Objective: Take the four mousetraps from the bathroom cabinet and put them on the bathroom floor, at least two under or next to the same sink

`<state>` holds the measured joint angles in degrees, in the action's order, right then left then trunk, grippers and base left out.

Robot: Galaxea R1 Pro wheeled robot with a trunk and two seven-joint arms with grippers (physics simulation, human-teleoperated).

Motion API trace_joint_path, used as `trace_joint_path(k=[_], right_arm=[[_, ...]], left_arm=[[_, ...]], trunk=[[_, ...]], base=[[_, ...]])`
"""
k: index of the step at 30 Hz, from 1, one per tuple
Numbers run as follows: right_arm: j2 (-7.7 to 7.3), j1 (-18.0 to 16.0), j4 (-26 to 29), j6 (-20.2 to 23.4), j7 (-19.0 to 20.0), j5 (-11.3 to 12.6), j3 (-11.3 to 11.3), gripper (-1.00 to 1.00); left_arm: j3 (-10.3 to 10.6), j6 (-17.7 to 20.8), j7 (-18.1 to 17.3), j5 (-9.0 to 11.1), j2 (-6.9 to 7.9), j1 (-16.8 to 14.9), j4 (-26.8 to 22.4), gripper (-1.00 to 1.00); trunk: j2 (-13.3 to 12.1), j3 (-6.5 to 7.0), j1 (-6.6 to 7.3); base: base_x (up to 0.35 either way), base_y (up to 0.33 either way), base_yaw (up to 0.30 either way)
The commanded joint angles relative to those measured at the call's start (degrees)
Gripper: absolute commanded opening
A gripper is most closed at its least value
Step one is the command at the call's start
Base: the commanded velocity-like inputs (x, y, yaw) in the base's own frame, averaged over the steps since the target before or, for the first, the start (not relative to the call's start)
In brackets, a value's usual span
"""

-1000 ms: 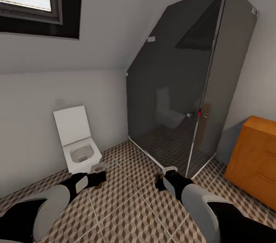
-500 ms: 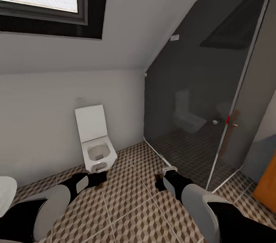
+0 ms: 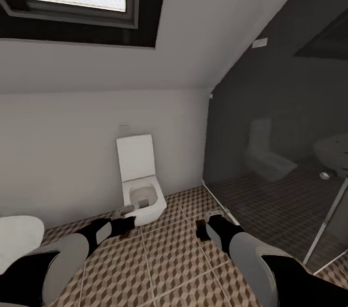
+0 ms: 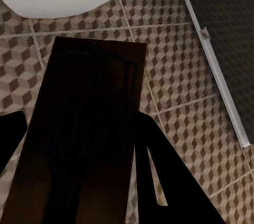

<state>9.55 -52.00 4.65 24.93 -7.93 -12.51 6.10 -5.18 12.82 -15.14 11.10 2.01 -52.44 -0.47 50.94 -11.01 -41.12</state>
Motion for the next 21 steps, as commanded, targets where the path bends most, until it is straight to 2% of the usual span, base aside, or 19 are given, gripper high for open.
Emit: trace_joint_path(k=[1,11,15,21], right_arm=[[0.0,0.0,0.1,0.3,-0.2,-0.4,0.5,-1.0],[-0.5,0.0,0.3,0.3,0.1,-0.6,0.4,-1.0],[-0.58,0.0,0.3,-0.3,0.4,-0.7,0.3,-1.0],[-0.59,0.0,0.3,-0.8,0.5,-0.7,0.2,-1.0]], left_arm=[[-0.4,0.4,-0.2,0.1,0.01,0.0,-0.1,-1.0],[-0.4,0.4,-0.2,0.2,0.01,0.0,0.0,-1.0],[-0.4,0.4,-0.2,0.2,0.01,0.0,0.0,-1.0],[-0.4,0.5,-0.1,0.3,0.01,0.0,0.0,-1.0]], trunk=[[0.1,-0.08,-0.04],[0.1,-0.08,-0.04],[0.1,-0.08,-0.04],[0.1,-0.08,-0.04]], base=[[0.324,0.0,0.3],[0.324,0.0,0.288],[0.267,0.0,0.09],[0.063,0.0,0.016]])
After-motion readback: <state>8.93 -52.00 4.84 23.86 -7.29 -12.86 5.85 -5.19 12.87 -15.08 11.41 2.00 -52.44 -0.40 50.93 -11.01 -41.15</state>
